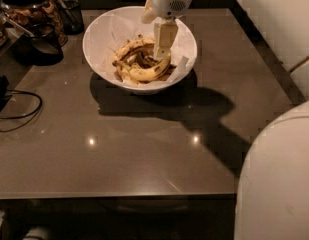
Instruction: Pick banana from white bowl
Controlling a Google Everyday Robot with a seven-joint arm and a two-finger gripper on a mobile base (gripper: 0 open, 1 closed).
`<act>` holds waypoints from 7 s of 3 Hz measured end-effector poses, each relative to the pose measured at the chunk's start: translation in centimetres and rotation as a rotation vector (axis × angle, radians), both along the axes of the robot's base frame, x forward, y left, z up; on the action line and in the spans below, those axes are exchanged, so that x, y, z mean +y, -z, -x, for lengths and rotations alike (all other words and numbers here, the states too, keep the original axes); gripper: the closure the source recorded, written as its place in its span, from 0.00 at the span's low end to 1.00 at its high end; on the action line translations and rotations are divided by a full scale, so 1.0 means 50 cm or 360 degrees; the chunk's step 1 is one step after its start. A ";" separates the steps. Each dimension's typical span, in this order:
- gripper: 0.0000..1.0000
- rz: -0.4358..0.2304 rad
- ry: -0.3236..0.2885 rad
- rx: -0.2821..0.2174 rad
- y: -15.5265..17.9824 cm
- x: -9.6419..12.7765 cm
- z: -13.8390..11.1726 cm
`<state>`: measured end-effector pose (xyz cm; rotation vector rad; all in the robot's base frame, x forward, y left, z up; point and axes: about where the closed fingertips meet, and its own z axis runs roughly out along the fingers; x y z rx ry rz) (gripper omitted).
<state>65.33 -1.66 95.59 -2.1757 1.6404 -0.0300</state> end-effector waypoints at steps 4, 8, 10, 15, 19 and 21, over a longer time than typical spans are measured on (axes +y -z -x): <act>0.38 0.0016 -0.0017 0.0137 0.061 0.018 0.022; 0.40 0.0017 -0.0008 0.0258 0.119 0.019 0.055; 0.39 0.0037 -0.0007 0.0318 0.151 0.016 0.051; 1.00 0.0037 0.0002 0.0312 0.148 0.020 0.052; 1.00 0.0019 0.0220 0.0161 -0.077 0.029 0.101; 1.00 -0.0071 0.0323 0.0357 -0.064 0.002 0.237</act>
Offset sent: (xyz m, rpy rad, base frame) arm -0.0078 0.0008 -0.0135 -0.0292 0.0564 0.0094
